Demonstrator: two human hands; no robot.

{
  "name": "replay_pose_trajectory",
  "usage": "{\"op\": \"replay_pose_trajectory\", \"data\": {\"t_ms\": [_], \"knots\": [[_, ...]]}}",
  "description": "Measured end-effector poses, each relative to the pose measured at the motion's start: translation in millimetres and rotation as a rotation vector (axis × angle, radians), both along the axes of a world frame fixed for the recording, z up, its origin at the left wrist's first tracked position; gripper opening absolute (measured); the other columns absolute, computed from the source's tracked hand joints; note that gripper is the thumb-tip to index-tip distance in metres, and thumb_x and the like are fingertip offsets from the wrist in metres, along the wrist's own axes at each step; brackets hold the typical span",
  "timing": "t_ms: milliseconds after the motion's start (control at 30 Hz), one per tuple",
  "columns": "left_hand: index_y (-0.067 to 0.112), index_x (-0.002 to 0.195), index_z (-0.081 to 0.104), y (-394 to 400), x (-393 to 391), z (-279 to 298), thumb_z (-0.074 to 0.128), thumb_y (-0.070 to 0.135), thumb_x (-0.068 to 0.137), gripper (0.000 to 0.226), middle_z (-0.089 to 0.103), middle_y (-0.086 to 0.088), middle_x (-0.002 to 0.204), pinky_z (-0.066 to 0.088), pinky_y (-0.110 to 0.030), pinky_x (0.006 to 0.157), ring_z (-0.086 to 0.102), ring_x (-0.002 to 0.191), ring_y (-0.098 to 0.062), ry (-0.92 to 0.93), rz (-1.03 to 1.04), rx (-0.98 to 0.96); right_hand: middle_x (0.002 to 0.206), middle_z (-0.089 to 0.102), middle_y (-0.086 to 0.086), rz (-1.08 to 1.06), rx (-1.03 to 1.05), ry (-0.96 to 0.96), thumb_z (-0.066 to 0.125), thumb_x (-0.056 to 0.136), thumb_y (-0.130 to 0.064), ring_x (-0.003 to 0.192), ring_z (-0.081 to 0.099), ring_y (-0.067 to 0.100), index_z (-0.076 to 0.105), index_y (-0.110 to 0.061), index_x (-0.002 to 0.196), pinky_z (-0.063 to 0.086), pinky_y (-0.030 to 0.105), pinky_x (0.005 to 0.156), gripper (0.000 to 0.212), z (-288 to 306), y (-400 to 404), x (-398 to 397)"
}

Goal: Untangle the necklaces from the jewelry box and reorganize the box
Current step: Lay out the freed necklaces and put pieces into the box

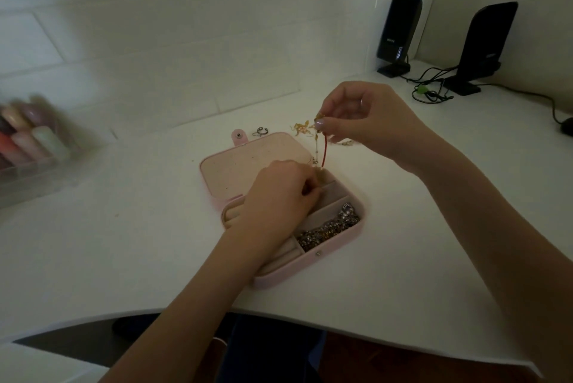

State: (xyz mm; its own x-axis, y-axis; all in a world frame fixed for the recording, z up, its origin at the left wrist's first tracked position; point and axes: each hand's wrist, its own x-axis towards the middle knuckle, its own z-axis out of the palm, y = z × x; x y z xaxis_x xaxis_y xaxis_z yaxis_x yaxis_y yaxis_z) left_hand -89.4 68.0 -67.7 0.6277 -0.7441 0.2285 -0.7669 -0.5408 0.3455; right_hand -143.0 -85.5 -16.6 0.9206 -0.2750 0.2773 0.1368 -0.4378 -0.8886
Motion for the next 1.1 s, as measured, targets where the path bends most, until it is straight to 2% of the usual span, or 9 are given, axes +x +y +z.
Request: {"op": "replay_pose_trajectory", "data": {"t_ms": [100, 267, 333, 433, 733, 833, 933, 1033, 1100], "knots": [[0.023, 0.084, 0.068, 1.7, 1.5, -1.2, 0.058, 0.026, 0.090, 0.012, 0.062, 0.010, 0.081, 0.037, -0.019, 0.070, 0.050, 0.074, -0.006, 0.011, -0.006, -0.028, 0.085, 0.072, 0.015, -0.018, 0.006, 0.011, 0.076, 0.078, -0.008, 0.073, 0.065, 0.018, 0.065, -0.001, 0.090, 0.057, 0.031, 0.073, 0.018, 0.2, -1.2, -0.2], [0.027, 0.077, 0.063, 2.1, 2.1, -0.6, 0.059, 0.025, 0.089, 0.013, 0.057, 0.010, 0.075, 0.027, -0.015, 0.058, 0.045, 0.068, -0.005, 0.000, -0.010, -0.055, 0.083, 0.072, 0.013, -0.014, 0.013, 0.022, 0.077, 0.076, -0.008, 0.072, 0.066, 0.017, 0.066, -0.004, 0.087, 0.057, 0.034, 0.076, 0.015, -0.2, 0.1, -0.4], [0.021, 0.081, 0.068, 1.6, 3.7, -1.9, 0.060, 0.026, 0.089, 0.012, 0.063, 0.008, 0.081, 0.029, -0.016, 0.061, 0.049, 0.070, -0.006, -0.001, -0.018, -0.046, 0.083, 0.072, 0.013, -0.003, 0.019, 0.026, 0.076, 0.077, -0.007, 0.071, 0.066, 0.014, 0.066, -0.005, 0.087, 0.057, 0.033, 0.076, 0.015, 0.3, 0.7, -0.8], [0.023, 0.088, 0.072, 2.2, 5.8, -3.9, 0.062, 0.026, 0.088, 0.011, 0.067, 0.007, 0.085, 0.031, -0.016, 0.063, 0.052, 0.073, -0.007, 0.013, -0.033, -0.065, 0.085, 0.072, 0.015, 0.008, 0.040, 0.024, 0.077, 0.076, -0.009, 0.072, 0.066, 0.016, 0.067, -0.006, 0.087, 0.057, 0.034, 0.077, 0.015, 1.3, 0.7, -1.0], [0.023, 0.090, 0.073, 3.4, 6.7, -7.1, 0.062, 0.025, 0.089, 0.011, 0.069, 0.007, 0.089, 0.036, -0.016, 0.068, 0.055, 0.079, -0.009, 0.039, -0.029, -0.124, 0.083, 0.072, 0.013, 0.027, 0.059, 0.010, 0.076, 0.076, -0.006, 0.070, 0.066, 0.014, 0.066, -0.007, 0.086, 0.057, 0.025, 0.072, 0.014, 1.0, 1.0, -0.9], [0.022, 0.089, 0.073, 3.1, 7.3, -7.5, 0.063, 0.025, 0.088, 0.011, 0.070, 0.005, 0.089, 0.043, -0.023, 0.076, 0.057, 0.082, -0.011, 0.049, -0.025, -0.136, 0.084, 0.072, 0.015, 0.025, 0.047, 0.016, 0.076, 0.077, -0.005, 0.071, 0.066, 0.015, 0.067, -0.005, 0.087, 0.057, 0.024, 0.072, 0.014, 0.0, 1.1, -0.4], [0.021, 0.089, 0.073, 3.0, 7.9, -7.3, 0.064, 0.025, 0.087, 0.011, 0.070, 0.004, 0.089, 0.044, -0.025, 0.078, 0.058, 0.084, -0.012, 0.076, -0.009, -0.138, 0.084, 0.072, 0.016, 0.028, 0.051, 0.019, 0.075, 0.077, -0.004, 0.071, 0.067, 0.015, 0.067, -0.005, 0.087, 0.057, 0.023, 0.071, 0.013, -0.4, 2.0, -0.2], [0.021, 0.092, 0.074, 2.2, 7.6, -8.2, 0.065, 0.028, 0.086, 0.012, 0.070, 0.004, 0.090, 0.046, -0.028, 0.082, 0.059, 0.085, -0.012, 0.085, 0.006, -0.116, 0.081, 0.073, 0.010, 0.041, 0.062, 0.019, 0.075, 0.077, -0.005, 0.070, 0.068, 0.013, 0.067, -0.006, 0.086, 0.056, 0.021, 0.069, 0.013, 0.0, 2.5, -0.5], [0.022, 0.101, 0.070, 3.8, 4.4, -6.1, 0.068, 0.035, 0.083, 0.022, 0.065, 0.008, 0.087, 0.046, -0.027, 0.079, 0.056, 0.081, -0.009, 0.094, 0.034, -0.163, 0.079, 0.073, 0.008, 0.050, 0.072, 0.019, 0.075, 0.077, -0.005, 0.070, 0.068, 0.014, 0.067, -0.007, 0.086, 0.055, 0.021, 0.068, 0.012, 0.4, 1.4, -0.8]]}}
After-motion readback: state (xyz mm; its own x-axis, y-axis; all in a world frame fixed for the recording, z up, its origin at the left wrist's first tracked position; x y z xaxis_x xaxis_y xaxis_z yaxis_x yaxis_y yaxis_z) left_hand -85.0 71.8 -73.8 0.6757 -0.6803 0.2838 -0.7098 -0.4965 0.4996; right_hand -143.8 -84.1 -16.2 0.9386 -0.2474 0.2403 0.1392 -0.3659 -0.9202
